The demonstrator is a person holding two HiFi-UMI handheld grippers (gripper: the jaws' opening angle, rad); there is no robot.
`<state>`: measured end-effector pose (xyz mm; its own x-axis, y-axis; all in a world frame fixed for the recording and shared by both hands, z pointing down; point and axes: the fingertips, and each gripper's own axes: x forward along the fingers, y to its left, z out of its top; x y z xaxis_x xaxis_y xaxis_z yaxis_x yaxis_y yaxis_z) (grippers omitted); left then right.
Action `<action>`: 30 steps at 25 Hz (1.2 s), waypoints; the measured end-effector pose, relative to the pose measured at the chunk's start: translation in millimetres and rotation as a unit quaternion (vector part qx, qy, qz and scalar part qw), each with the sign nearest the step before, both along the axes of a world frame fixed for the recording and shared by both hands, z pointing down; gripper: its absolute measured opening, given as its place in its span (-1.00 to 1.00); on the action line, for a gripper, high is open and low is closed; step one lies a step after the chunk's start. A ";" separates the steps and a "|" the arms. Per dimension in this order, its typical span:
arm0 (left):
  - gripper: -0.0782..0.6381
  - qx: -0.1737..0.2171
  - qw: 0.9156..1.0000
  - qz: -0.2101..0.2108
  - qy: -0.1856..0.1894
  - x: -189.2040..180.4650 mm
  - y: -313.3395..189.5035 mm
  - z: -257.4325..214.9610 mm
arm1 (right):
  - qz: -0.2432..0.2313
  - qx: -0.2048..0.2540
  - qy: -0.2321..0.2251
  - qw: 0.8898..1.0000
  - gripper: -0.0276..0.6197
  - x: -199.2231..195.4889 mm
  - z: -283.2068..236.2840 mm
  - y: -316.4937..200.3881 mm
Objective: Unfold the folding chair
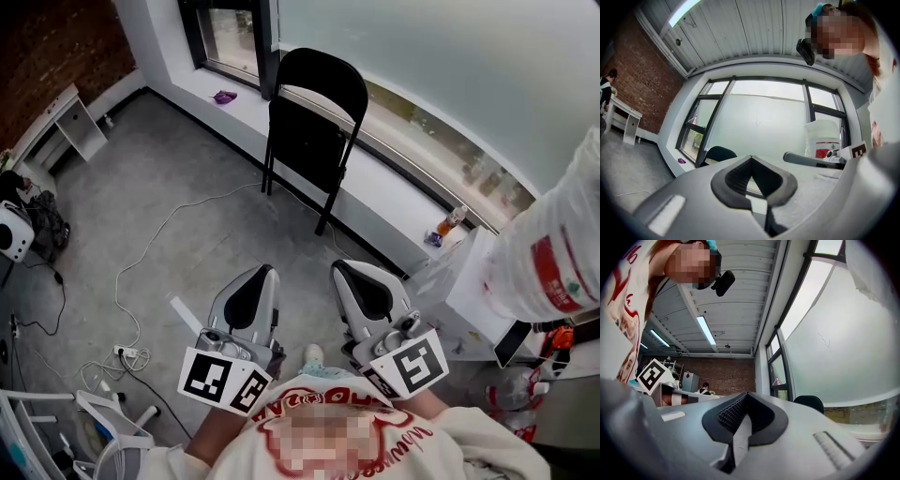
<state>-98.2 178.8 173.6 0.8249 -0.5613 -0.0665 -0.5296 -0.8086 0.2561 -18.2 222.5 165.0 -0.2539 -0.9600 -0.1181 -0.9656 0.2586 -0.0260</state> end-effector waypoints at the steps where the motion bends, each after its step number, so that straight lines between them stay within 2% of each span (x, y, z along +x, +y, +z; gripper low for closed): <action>1: -0.78 0.000 1.000 -0.003 -0.001 5.3 -4.5 0.7 | -0.002 0.006 -0.002 1.000 -0.83 6.5 -1.7 -4.9; 6: -0.78 -0.006 1.000 -0.020 -0.005 23.0 -23.5 7.0 | -0.016 0.006 -0.001 1.000 -0.83 32.1 4.6 -24.2; 15: -0.78 -0.018 0.999 -0.047 -0.017 25.7 -46.6 14.4 | -0.041 -0.005 -0.016 0.999 -0.83 39.1 13.4 -51.3; 23: -0.78 -0.015 0.999 -0.032 -0.008 45.0 -84.0 11.1 | -0.033 0.008 -0.019 0.999 -0.83 45.3 1.3 -85.1; 30: -0.78 -0.016 1.000 -0.017 -0.001 64.0 -138.3 16.6 | -0.020 -0.009 0.004 1.000 -0.83 65.5 15.1 -134.9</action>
